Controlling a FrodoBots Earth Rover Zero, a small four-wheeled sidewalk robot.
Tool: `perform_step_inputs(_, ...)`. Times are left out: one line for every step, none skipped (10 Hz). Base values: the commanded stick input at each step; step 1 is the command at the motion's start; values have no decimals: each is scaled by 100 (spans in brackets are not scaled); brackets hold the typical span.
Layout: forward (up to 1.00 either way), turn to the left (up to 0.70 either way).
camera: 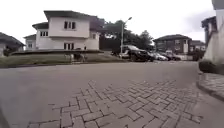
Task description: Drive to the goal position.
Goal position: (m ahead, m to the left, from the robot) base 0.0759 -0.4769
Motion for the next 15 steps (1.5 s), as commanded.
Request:
perform_step_inputs(70,-35)
perform_step_inputs(70,-35)
perform_step_inputs(70,-35)
perform_step_inputs(70,0)
perform_step_inputs(70,0)
perform_step_inputs(70,0)
perform_step_inputs(70,0)
perform_step_inputs(70,0)
perform_step_inputs(70,0)
perform_step_inputs(70,0)
perform_step_inputs(70,0)
perform_step_inputs(70,0)
perform_step_inputs(70,0)
perform_step_inputs(70,0)
perform_step_inputs(70,0)
